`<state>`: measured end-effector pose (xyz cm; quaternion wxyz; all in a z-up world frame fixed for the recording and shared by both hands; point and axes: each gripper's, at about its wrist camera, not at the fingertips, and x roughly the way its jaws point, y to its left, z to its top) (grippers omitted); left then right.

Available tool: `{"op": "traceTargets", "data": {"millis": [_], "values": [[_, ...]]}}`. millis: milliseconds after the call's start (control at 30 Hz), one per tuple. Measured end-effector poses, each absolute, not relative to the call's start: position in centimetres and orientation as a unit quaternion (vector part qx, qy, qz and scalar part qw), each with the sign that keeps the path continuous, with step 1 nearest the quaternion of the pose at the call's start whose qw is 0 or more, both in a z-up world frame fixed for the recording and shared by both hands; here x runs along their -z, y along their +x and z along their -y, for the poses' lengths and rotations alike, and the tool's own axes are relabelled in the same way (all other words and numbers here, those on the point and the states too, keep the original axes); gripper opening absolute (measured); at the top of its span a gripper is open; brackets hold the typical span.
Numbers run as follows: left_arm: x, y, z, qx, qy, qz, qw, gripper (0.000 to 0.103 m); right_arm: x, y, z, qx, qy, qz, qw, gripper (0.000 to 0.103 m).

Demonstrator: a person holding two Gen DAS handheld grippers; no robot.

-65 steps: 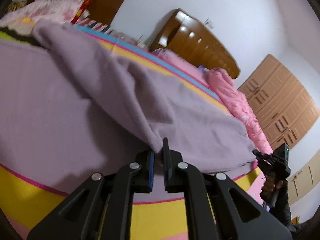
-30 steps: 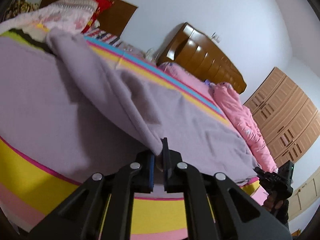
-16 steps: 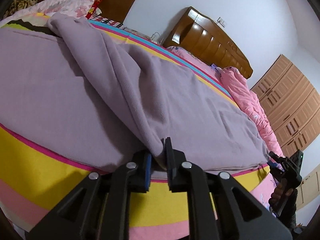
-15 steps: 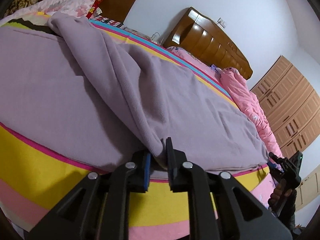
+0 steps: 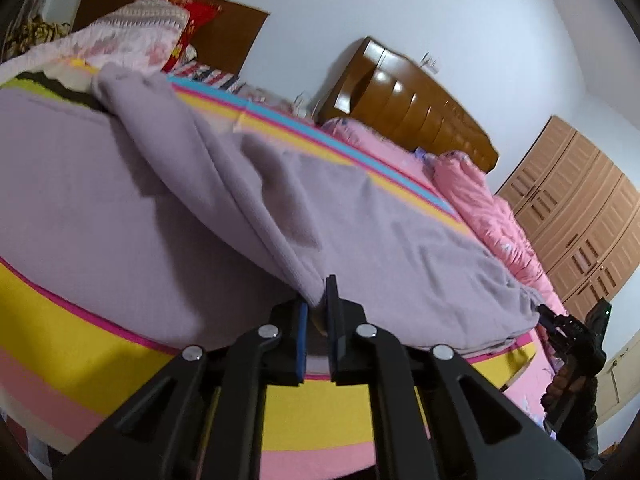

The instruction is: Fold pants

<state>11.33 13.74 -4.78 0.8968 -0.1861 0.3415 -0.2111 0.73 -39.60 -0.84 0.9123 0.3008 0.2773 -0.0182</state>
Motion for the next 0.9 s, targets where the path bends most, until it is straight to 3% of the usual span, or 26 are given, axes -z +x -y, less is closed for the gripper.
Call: {"op": "traceTargets", "data": {"millis": [200, 433, 500, 533, 633, 800, 900], "values": [[7.4, 11.0, -13.6, 0.196, -0.160, -0.386, 0.887, 0.007, 4.3, 1.1, 40.7, 0.040, 0.332, -0.317, 0.887, 0.021], [4.8, 9.8, -13.6, 0.201, -0.151, -0.356, 0.900, 0.007, 2.2, 1.0, 40.5, 0.036, 0.314, -0.303, 0.899, 0.020], [5.6, 10.3, -13.6, 0.192, -0.148, -0.376, 0.894, 0.007, 3.7, 1.5, 41.0, 0.034, 0.323, -0.336, 0.884, 0.031], [6.6, 10.8, -13.6, 0.187, -0.153, -0.394, 0.887, 0.007, 4.3, 1.5, 41.2, 0.035, 0.331, -0.344, 0.878, 0.048], [7.2, 11.0, -14.0, 0.190, -0.169, -0.398, 0.881, 0.010, 4.5, 0.3, 42.4, 0.050, 0.361, -0.334, 0.869, 0.059], [6.7, 11.1, -14.3, 0.197, -0.172, -0.401, 0.878, 0.020, -0.9, -0.5, 39.5, 0.107, 0.248, -0.269, 0.924, 0.059], [6.8, 11.2, -15.0, 0.211, -0.203, -0.402, 0.868, 0.036, -3.5, 2.1, 32.5, -0.001, 0.181, -0.272, 0.945, 0.059]]}}
